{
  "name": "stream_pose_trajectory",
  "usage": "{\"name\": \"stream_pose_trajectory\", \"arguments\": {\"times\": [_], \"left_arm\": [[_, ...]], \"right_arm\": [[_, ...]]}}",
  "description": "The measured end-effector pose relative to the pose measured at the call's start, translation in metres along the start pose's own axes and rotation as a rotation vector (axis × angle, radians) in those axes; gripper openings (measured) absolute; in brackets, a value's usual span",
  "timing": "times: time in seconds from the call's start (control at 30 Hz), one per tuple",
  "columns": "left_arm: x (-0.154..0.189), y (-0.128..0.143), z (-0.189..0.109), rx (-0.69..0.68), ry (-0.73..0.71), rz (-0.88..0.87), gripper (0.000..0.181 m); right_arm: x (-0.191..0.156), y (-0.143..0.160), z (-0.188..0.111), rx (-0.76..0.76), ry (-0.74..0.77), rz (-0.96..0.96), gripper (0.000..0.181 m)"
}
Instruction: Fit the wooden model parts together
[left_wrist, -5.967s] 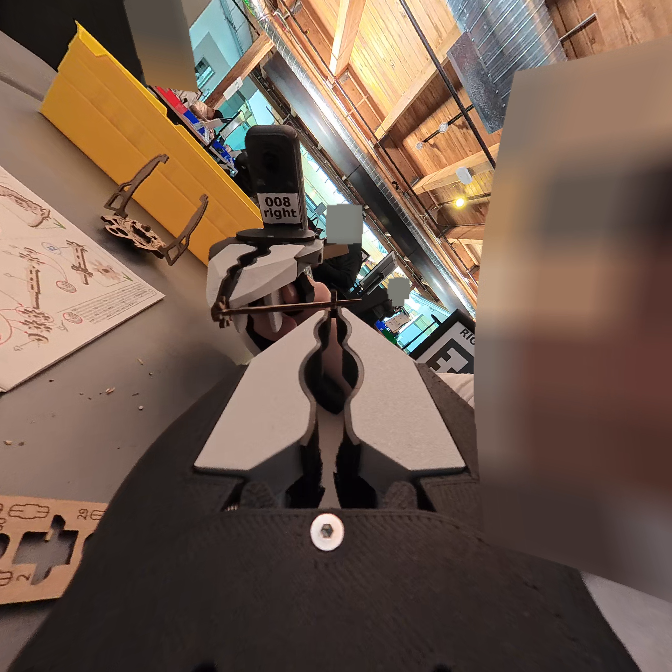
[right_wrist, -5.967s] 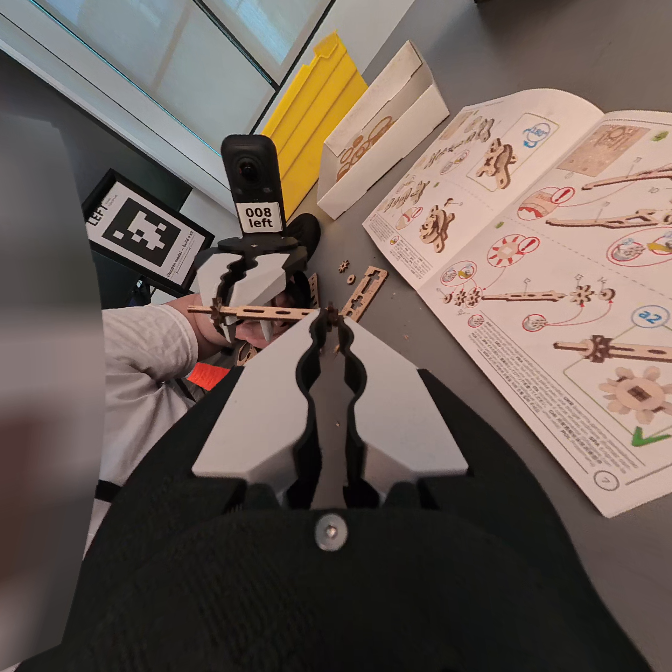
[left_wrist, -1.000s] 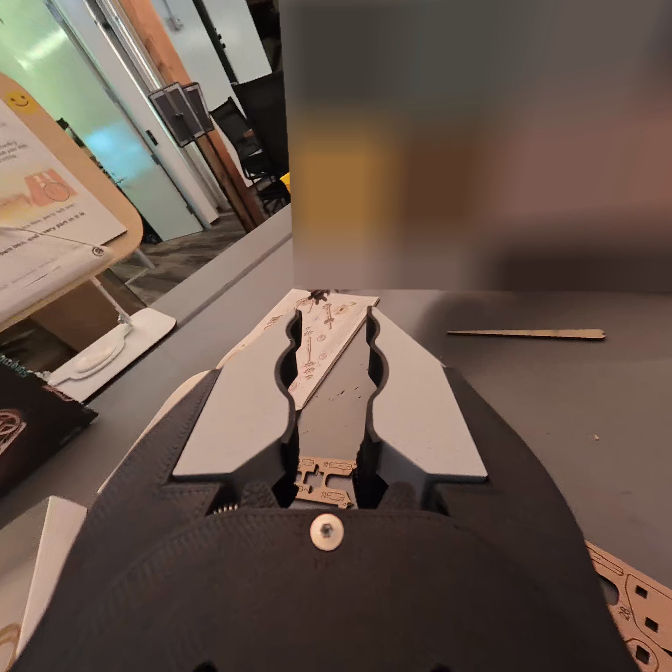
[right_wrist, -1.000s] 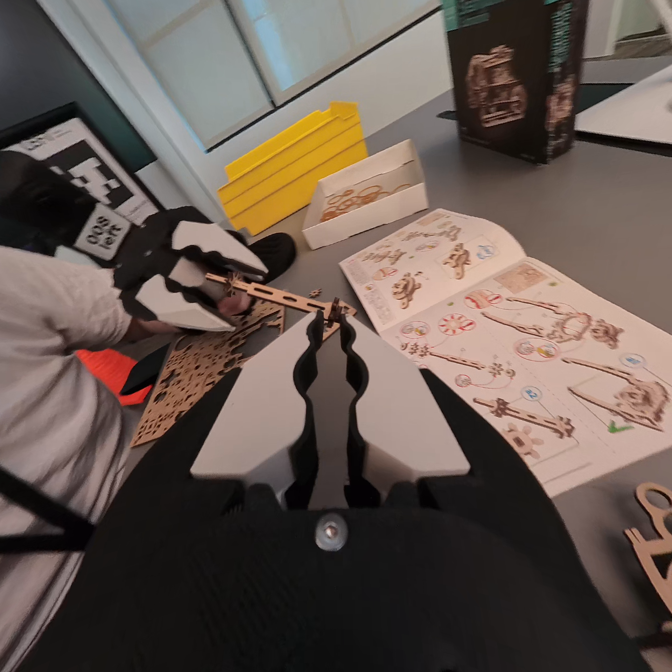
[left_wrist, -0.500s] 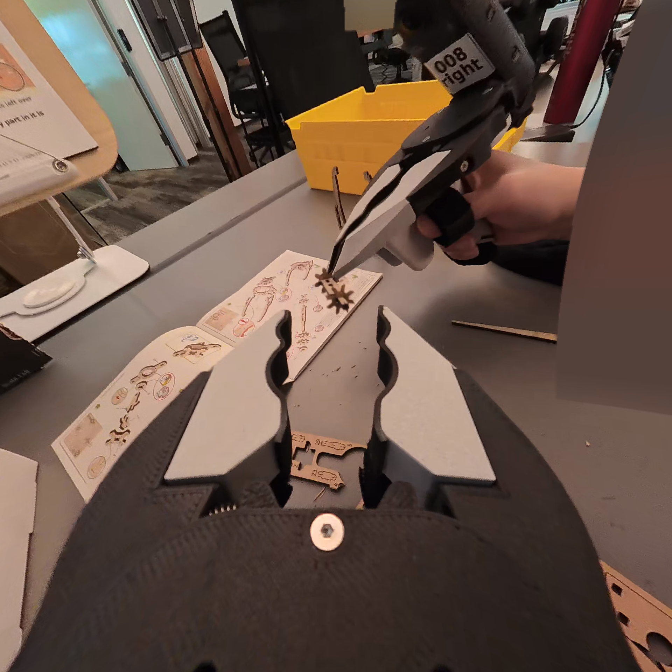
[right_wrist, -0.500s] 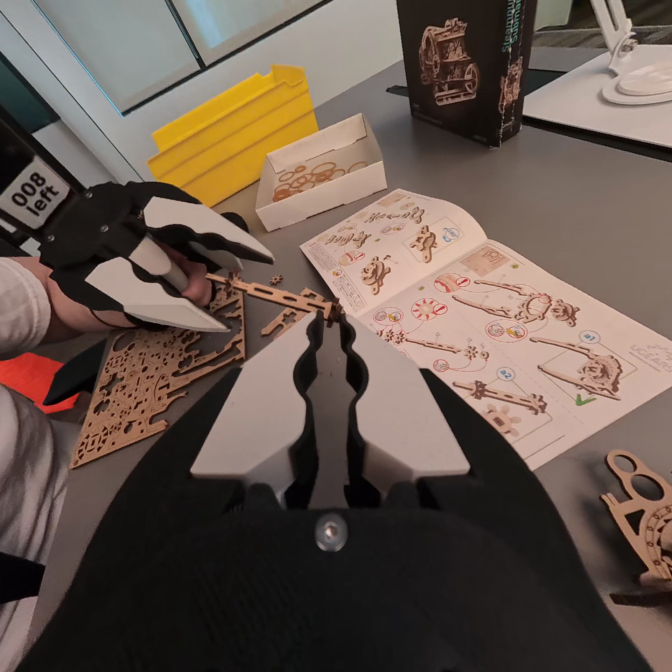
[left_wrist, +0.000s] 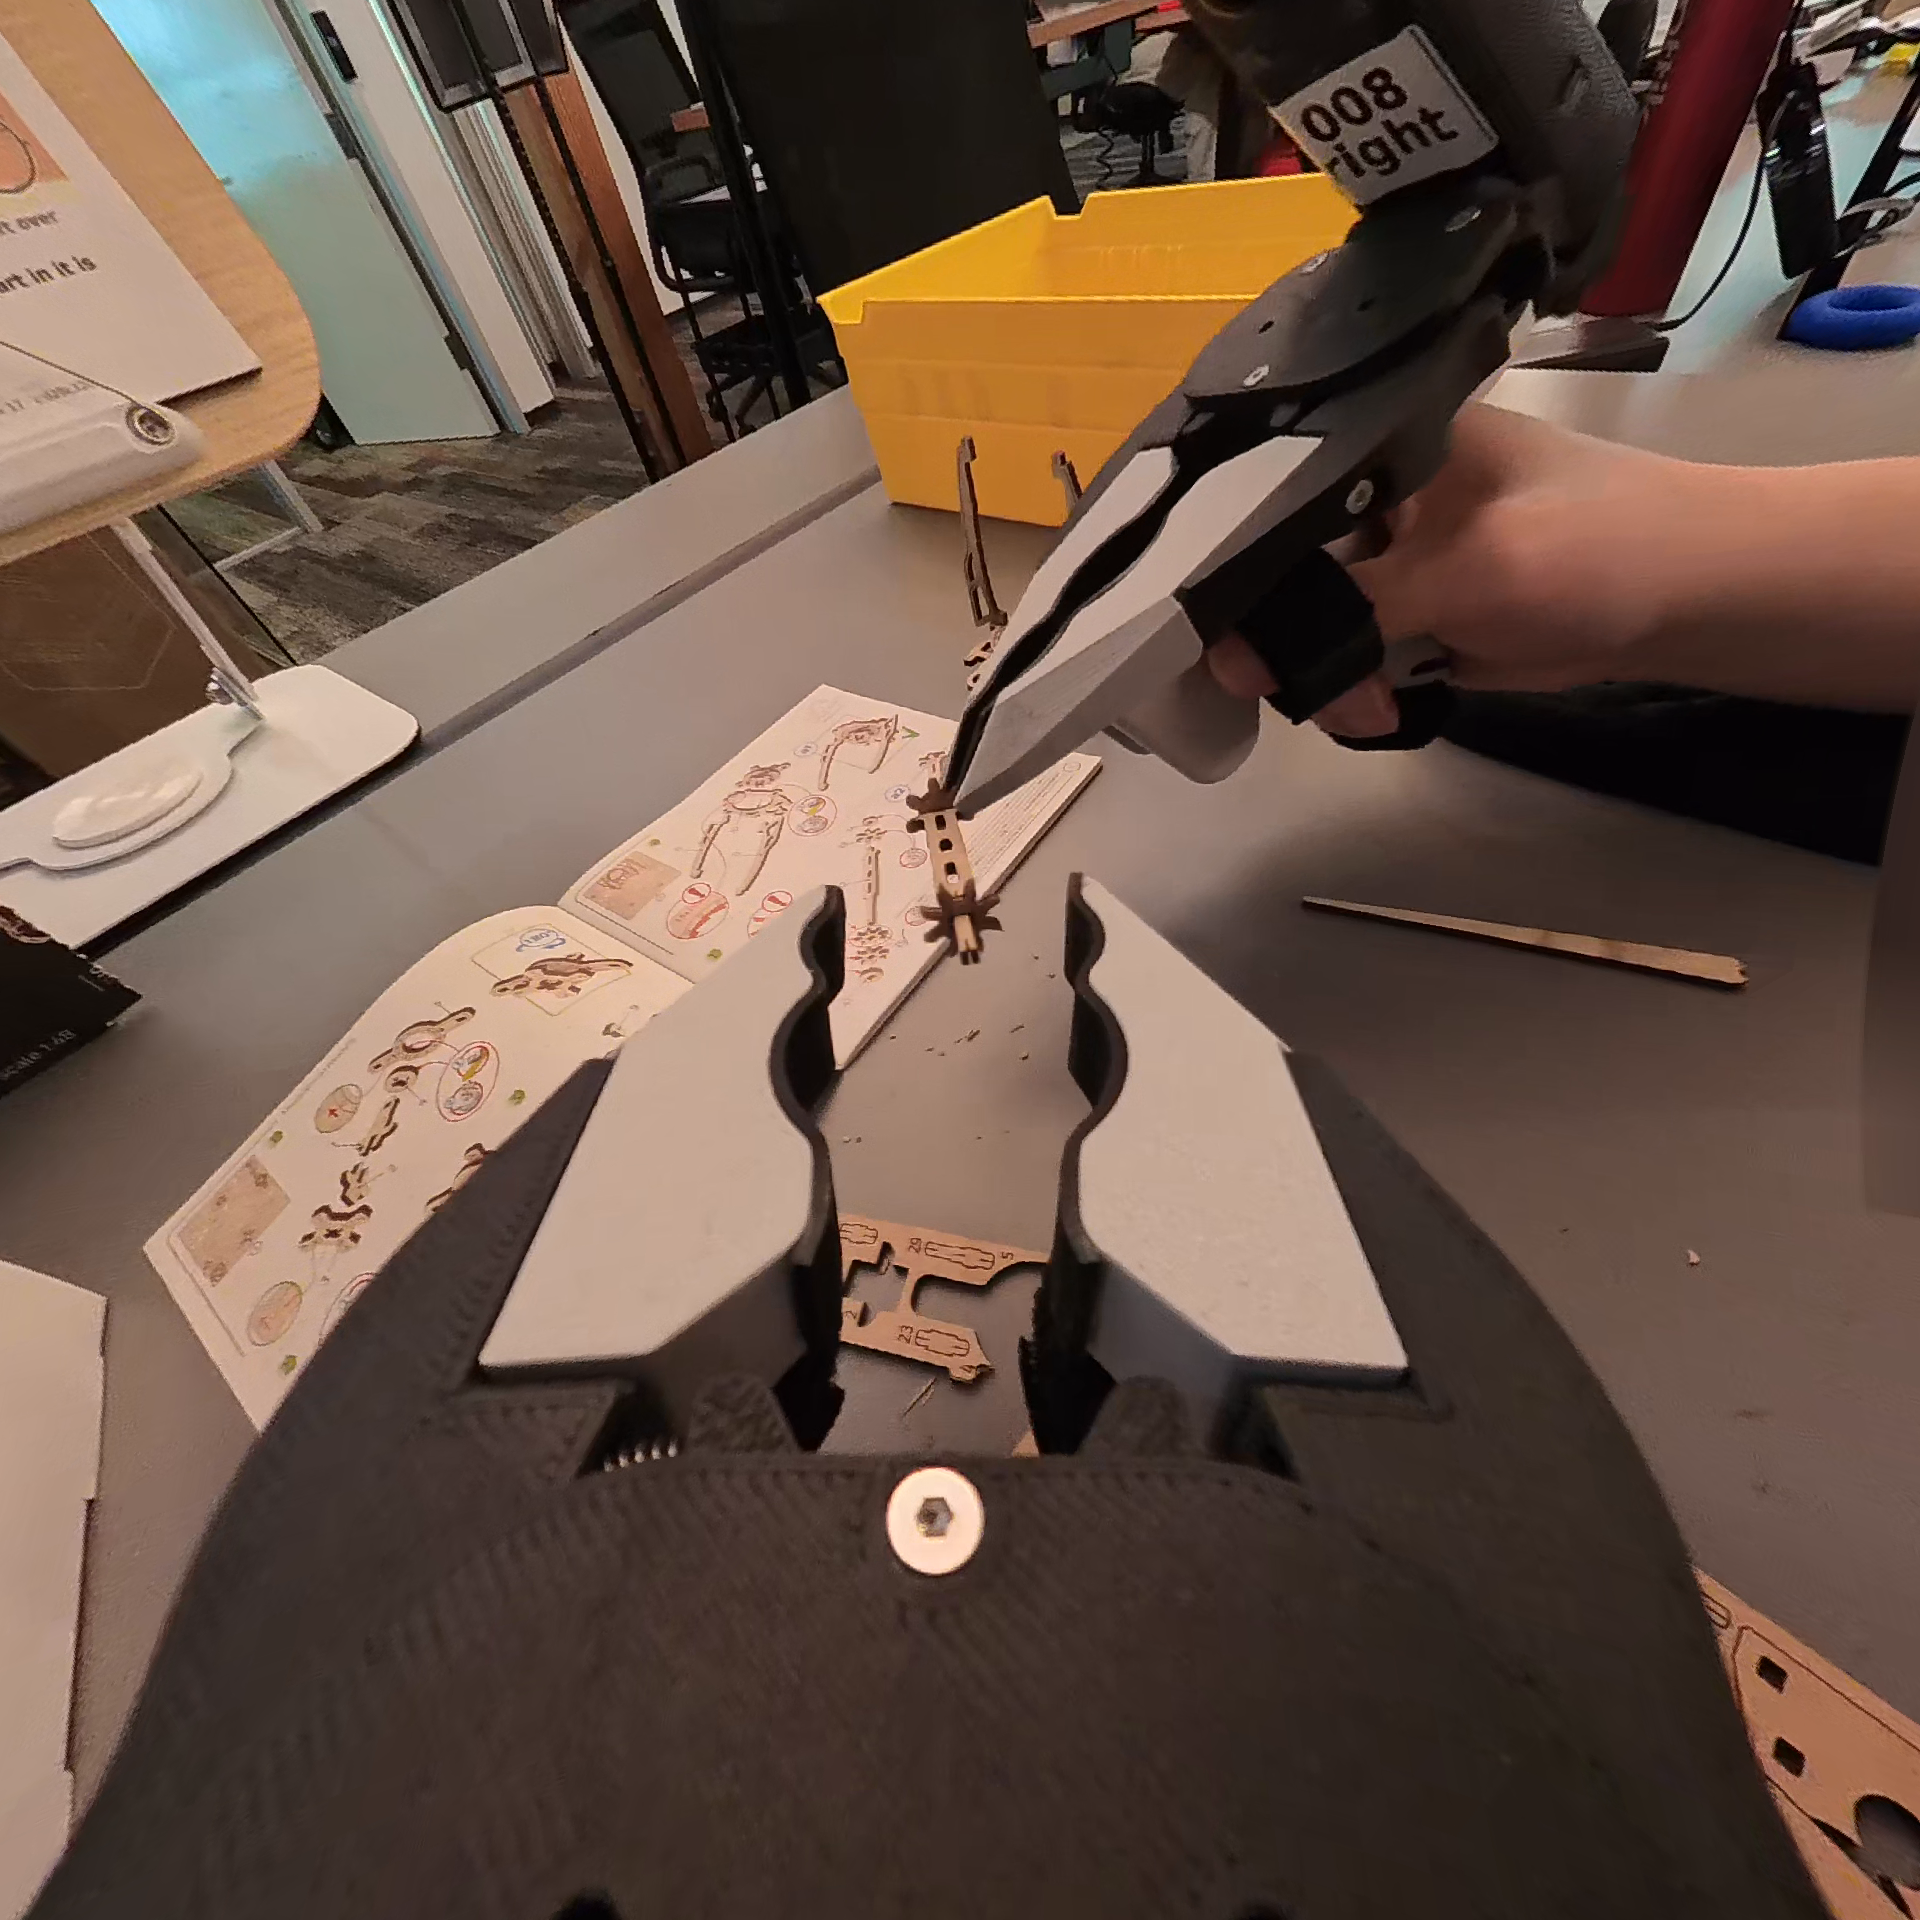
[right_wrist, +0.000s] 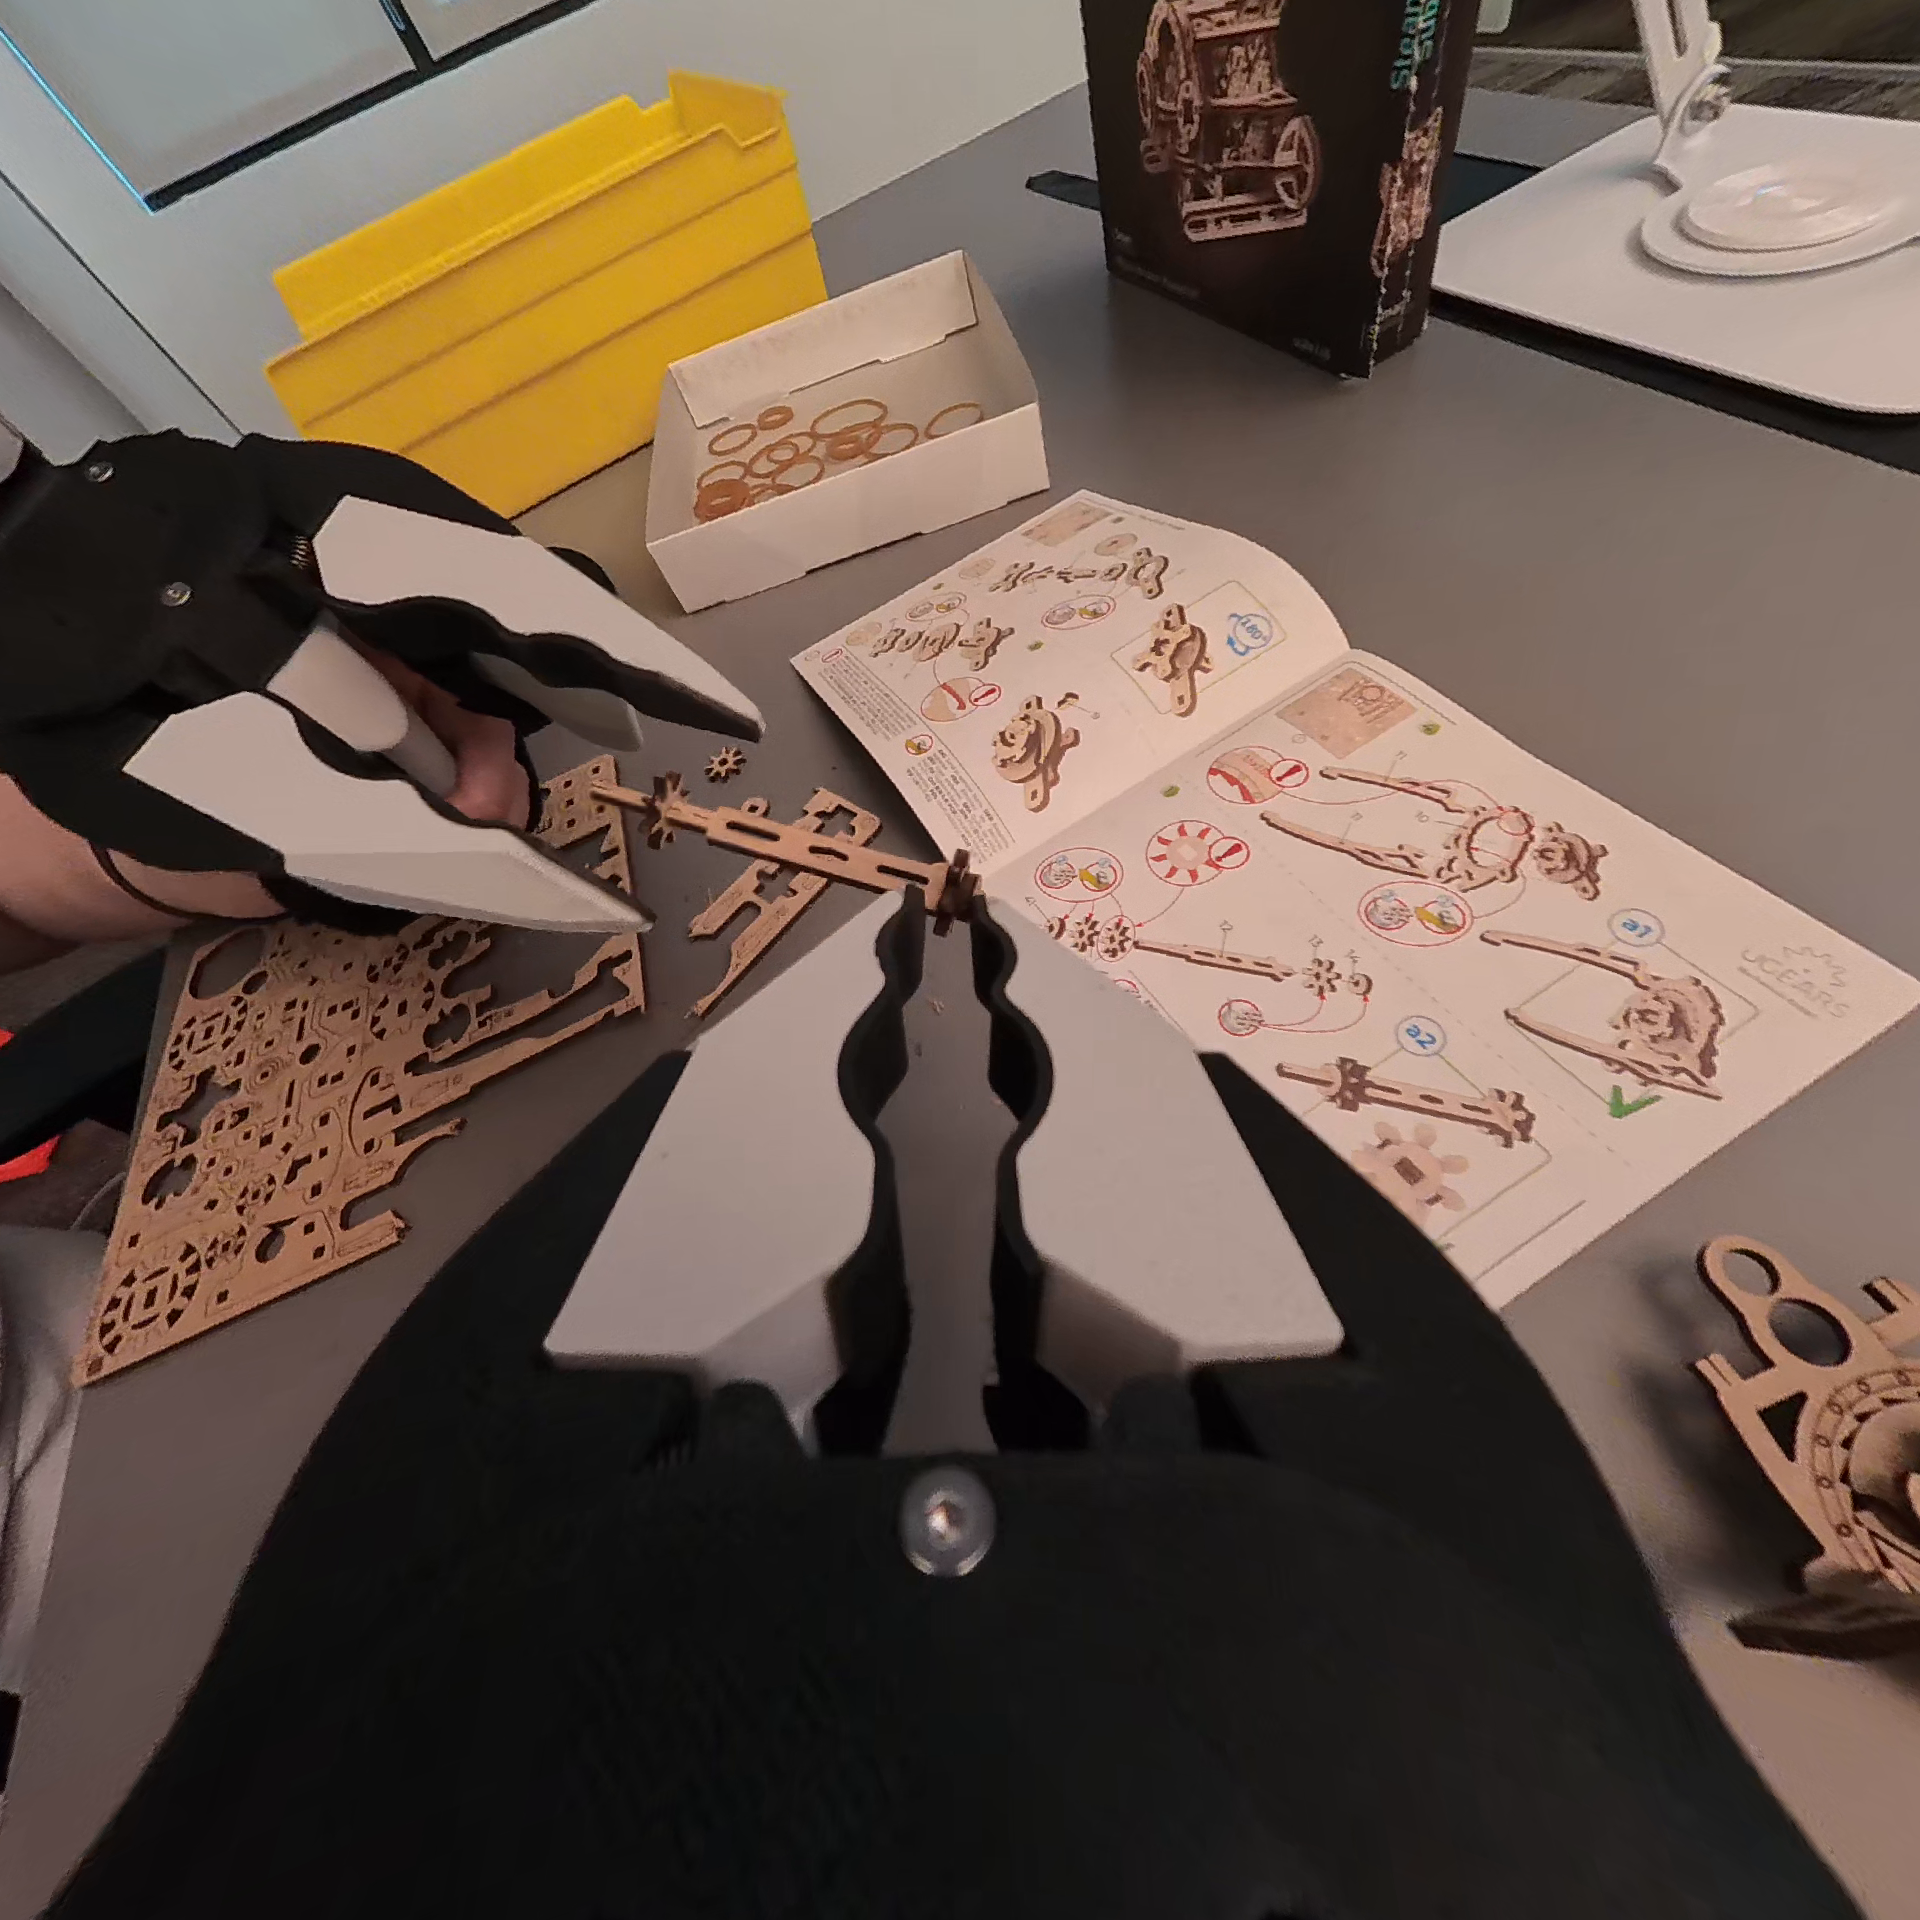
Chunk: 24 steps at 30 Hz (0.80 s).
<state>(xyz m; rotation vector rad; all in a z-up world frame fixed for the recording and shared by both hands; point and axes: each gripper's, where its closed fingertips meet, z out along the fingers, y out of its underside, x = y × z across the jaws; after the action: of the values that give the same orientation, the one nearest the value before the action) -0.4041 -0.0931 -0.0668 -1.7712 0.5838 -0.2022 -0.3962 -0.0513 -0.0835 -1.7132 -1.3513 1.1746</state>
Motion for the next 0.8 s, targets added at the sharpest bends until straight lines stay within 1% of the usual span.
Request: {"name": "stream_pose_trajectory", "arguments": {"times": [0.17,0.27,0.67,0.8], "left_arm": [[-0.001,0.003,0.002,-0.015,-0.004,0.004,0.038],[0.0,0.005,0.003,-0.027,0.001,0.008,0.034],[0.002,0.013,0.006,-0.062,0.047,-0.044,0.011],[-0.001,0.013,0.006,-0.064,0.036,-0.046,0.009]], "right_arm": [[-0.004,0.003,0.003,-0.01,0.011,0.05,0.006],[-0.008,0.005,0.006,-0.013,0.002,0.082,0.006],[-0.016,0.005,0.008,-0.014,-0.02,0.075,0.005],[-0.015,0.003,0.008,-0.006,-0.018,0.074,0.004]]}}
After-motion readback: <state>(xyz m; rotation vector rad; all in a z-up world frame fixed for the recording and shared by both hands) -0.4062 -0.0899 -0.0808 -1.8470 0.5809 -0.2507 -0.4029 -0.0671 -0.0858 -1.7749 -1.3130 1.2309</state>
